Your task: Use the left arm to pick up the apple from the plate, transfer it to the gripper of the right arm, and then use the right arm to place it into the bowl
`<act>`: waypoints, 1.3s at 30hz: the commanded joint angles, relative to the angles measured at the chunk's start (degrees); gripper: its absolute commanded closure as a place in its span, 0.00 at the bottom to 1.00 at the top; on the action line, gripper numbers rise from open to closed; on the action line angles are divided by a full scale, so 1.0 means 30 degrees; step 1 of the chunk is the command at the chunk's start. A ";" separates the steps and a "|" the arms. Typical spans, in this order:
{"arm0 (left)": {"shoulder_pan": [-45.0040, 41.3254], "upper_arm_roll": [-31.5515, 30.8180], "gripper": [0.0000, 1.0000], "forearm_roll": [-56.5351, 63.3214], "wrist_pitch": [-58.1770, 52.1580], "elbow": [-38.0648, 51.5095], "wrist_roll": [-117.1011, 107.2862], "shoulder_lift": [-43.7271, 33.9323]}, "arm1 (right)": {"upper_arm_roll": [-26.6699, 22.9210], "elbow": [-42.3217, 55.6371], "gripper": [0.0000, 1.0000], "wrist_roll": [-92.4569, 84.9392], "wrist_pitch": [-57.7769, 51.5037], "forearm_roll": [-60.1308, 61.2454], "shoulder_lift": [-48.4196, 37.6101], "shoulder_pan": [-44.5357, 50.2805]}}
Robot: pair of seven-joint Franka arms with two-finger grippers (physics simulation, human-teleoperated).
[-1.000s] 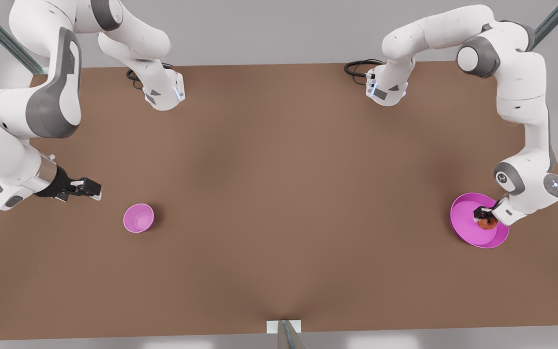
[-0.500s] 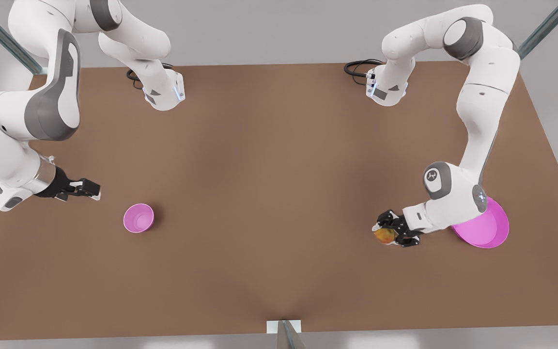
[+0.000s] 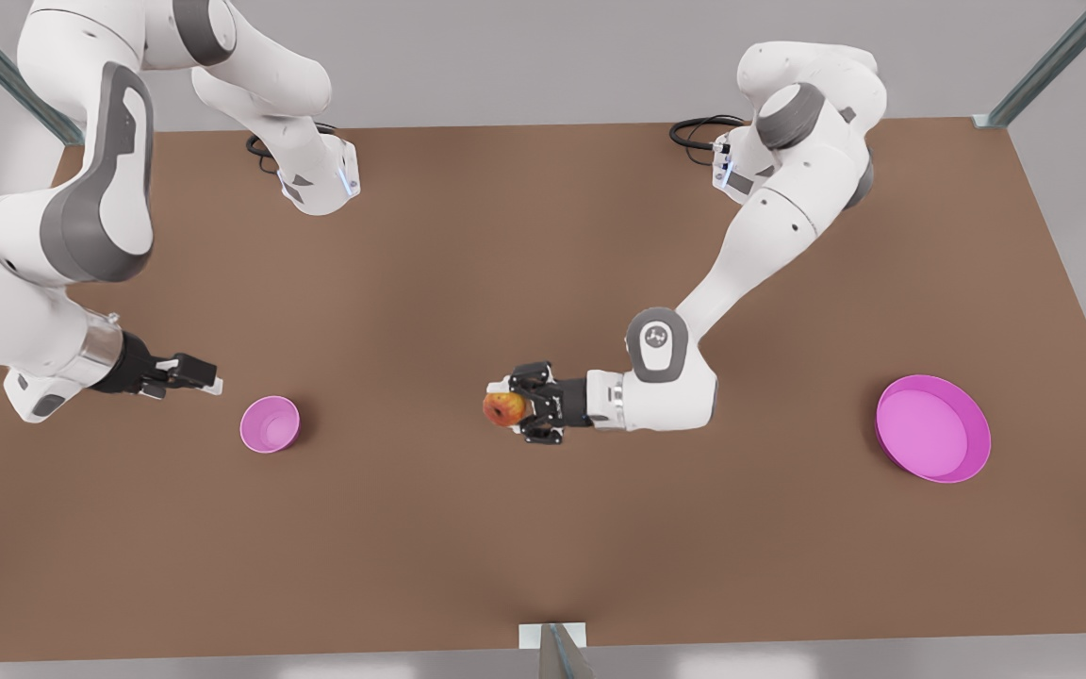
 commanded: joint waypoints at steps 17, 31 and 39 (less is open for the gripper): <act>-0.2330 -0.0103 0.35 -0.0925 0.3304 0.3638 1.4182 0.1981 | 0.3074 -0.1959 0.00 -0.3132 0.5605 1.6977 0.4902 -0.0063; -0.2856 -0.0250 0.35 -0.1218 0.3597 0.4048 1.5415 0.2275 | 0.3603 -0.2372 0.00 -1.2508 0.6722 2.3308 0.7539 0.1372; -0.3209 -0.0250 0.35 -0.1248 0.4125 0.4048 1.5415 0.2480 | 0.4776 -0.4042 0.00 -1.5292 0.5140 2.4246 0.7656 0.0728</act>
